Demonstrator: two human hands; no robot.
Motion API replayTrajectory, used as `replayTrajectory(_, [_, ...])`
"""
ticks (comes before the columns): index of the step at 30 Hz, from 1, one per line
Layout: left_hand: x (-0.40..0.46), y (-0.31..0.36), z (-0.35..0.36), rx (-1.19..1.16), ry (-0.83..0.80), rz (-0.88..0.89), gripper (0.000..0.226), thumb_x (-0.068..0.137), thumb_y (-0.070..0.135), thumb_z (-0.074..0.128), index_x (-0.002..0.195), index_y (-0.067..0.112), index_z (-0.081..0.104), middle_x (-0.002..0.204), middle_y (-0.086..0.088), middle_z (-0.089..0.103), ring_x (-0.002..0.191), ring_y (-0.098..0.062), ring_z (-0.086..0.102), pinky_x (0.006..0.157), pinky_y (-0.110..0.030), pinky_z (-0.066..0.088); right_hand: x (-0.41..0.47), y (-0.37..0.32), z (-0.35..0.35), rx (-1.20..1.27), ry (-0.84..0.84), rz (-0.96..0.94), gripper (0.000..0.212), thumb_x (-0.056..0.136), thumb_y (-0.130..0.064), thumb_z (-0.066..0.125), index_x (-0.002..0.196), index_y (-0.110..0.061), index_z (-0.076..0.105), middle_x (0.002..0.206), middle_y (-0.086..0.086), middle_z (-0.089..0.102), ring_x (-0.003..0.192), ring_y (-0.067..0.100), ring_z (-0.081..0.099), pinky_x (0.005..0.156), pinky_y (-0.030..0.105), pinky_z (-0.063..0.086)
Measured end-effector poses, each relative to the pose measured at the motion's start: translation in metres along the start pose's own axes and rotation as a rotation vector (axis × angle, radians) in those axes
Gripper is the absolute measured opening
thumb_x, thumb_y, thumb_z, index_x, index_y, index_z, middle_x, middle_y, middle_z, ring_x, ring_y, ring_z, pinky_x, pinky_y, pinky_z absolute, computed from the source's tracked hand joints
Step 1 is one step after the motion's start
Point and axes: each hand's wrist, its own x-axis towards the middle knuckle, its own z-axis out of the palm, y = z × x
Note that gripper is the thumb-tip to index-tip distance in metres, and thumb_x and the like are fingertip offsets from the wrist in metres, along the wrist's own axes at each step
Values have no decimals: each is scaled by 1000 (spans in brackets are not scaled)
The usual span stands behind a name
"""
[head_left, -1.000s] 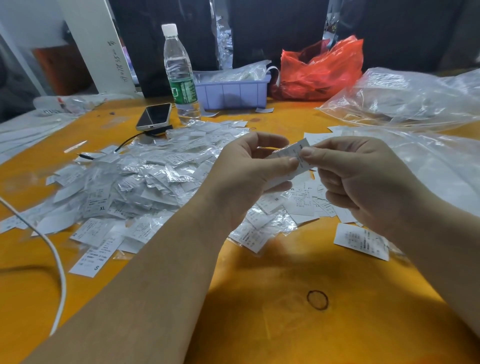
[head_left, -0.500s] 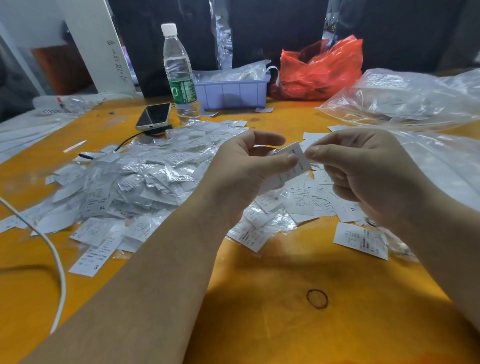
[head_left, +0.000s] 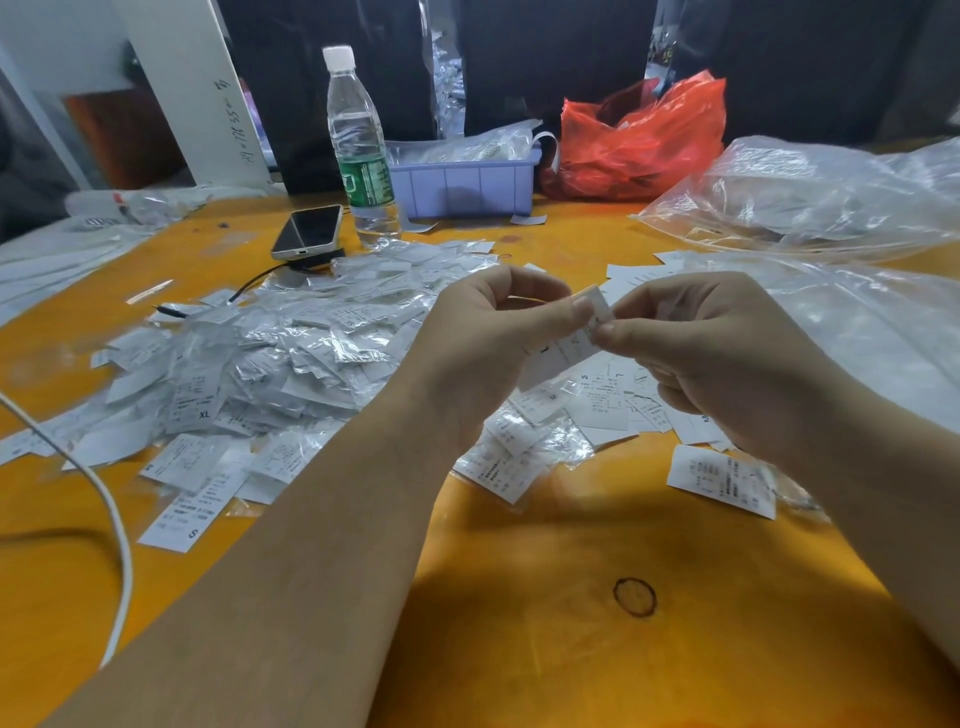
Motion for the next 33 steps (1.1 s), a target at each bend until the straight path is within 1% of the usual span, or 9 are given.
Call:
replayTrajectory(2, [1, 2, -2, 2, 19, -22, 6, 84, 19, 73, 84, 19, 67, 86, -4, 68, 83, -21, 63, 77, -42, 55, 2, 2, -2, 35, 18, 64, 9, 87, -10, 66, 81, -5, 71, 41, -10, 41, 35, 5, 26, 37, 21, 21])
replayTrajectory(4, [2, 3, -4, 0, 40, -19, 7, 87, 13, 69, 84, 19, 66, 87, -5, 68, 82, -20, 65, 75, -39, 56, 4, 3, -3, 52, 28, 106, 10, 86, -10, 67, 78, -9, 72, 44, -7, 38, 38, 8, 24, 37, 23, 19])
replayTrajectory(7, [2, 3, -5, 2, 52, -5, 12, 88, 6, 67, 86, 18, 65, 86, -6, 68, 80, -19, 67, 73, -36, 59, 4, 4, -3, 13, 59, 66, 10, 88, -12, 66, 82, -7, 72, 43, -11, 46, 36, 3, 33, 37, 18, 27])
replayTrajectory(11, [2, 3, -3, 12, 71, 6, 13, 88, 6, 68, 85, 18, 65, 87, -7, 69, 90, -27, 68, 79, -43, 58, 6, 7, -5, -42, 130, -39, 12, 90, -12, 65, 84, -2, 70, 46, -17, 55, 39, -1, 46, 41, 9, 33])
replayTrajectory(19, [3, 4, -6, 73, 135, -17, 12, 86, 9, 70, 85, 21, 66, 89, -6, 70, 84, -21, 68, 79, -42, 58, 7, 11, -5, -106, 124, -28, 13, 91, -15, 65, 86, -6, 72, 44, -20, 54, 38, -5, 48, 40, 8, 33])
replayTrajectory(24, [11, -1, -21, 419, 299, -49, 14, 84, 13, 66, 85, 27, 64, 91, 1, 66, 84, -14, 62, 68, -36, 58, 7, 18, -5, -452, 81, 30, 2, 84, -27, 73, 82, -27, 72, 62, -21, 56, 54, -14, 54, 56, 17, 34])
replayTrajectory(27, [12, -5, -25, 698, 360, -45, 16, 82, 14, 62, 90, 28, 62, 90, 7, 63, 82, -10, 57, 57, -28, 50, 8, 23, -3, -650, 4, 116, 28, 80, -39, 74, 104, -26, 70, 72, -17, 49, 64, -1, 50, 55, 22, 32])
replayTrajectory(30, [9, -8, -23, 854, 373, -63, 25, 78, 14, 65, 99, 27, 63, 97, 5, 63, 90, -16, 58, 73, -36, 55, 7, 25, 1, -778, -92, 223, 62, 70, -54, 76, 123, -26, 61, 75, -17, 42, 68, 0, 44, 55, 26, 32])
replayTrajectory(33, [7, -8, -20, 966, 387, -33, 30, 78, 15, 68, 105, 27, 64, 112, 2, 61, 108, -22, 53, 90, -46, 50, 6, 23, 5, -843, -91, 209, 54, 70, -54, 75, 106, -14, 69, 72, -10, 53, 67, 8, 54, 56, 32, 42])
